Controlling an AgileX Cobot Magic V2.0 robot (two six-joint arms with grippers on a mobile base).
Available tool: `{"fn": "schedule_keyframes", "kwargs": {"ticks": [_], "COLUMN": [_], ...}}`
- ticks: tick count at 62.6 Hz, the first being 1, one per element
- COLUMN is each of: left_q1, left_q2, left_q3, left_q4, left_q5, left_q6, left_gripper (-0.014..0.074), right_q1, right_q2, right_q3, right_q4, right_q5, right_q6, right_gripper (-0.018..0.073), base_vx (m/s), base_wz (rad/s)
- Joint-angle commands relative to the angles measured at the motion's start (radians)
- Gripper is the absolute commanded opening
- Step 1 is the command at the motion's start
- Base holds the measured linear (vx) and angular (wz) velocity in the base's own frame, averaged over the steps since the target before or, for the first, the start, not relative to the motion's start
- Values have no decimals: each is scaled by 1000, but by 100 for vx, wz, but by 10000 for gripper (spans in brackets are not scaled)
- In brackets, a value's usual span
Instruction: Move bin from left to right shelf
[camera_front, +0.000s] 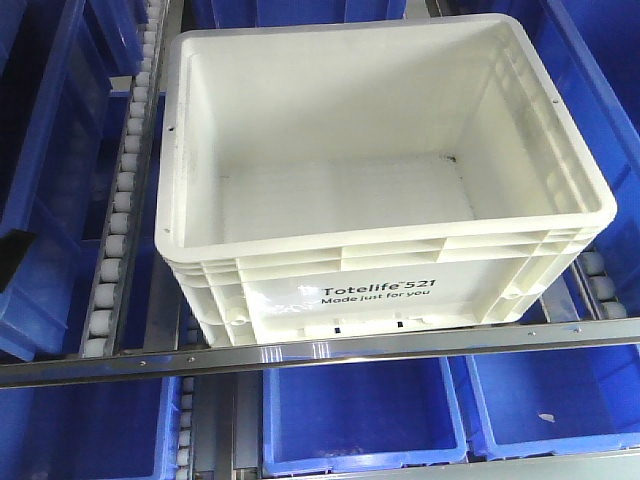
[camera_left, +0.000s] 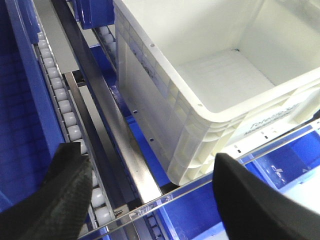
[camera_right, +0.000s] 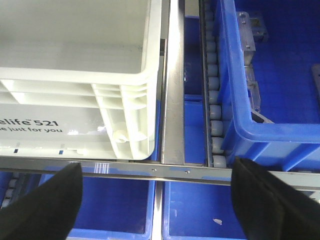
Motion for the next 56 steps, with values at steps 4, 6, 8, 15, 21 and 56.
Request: {"fn": "schedule_keyframes", "kwargs": {"ticks": [4,6,8,15,21,56], "left_q1": [-5,-5,-5,-5,-5,-5], "left_q2": [9,9,9,9,9,9], "left_q3": [-23,-23,-23,-23,-23,-23], "left_q4": [-65,-76,-79,-79,-79,-85], "left_q5": [-60,-62,-62,-61,-61,-61], "left_q6": [51,63,63,62,62,62], "left_gripper": [489,489,489,489,486,114], "right_q1": [-6,-6,-6,-6,-6,-6], "right_q2": [-29,-34,-37,-36,-36,-36], "right_q3": [-18,-18,-18,-18,-18,-18], "right_q4": [-19,-19,-20,-20,-19,6], "right_q5": [-26,-25,-25,-22,-20,5], "right_q6": [-10,-10,-10,-10,-11,-53], "right_gripper": [584,584,584,583,565,0], "base_vx": [0,0,0,0,0,0], "base_wz": [0,0,0,0,0,0]}}
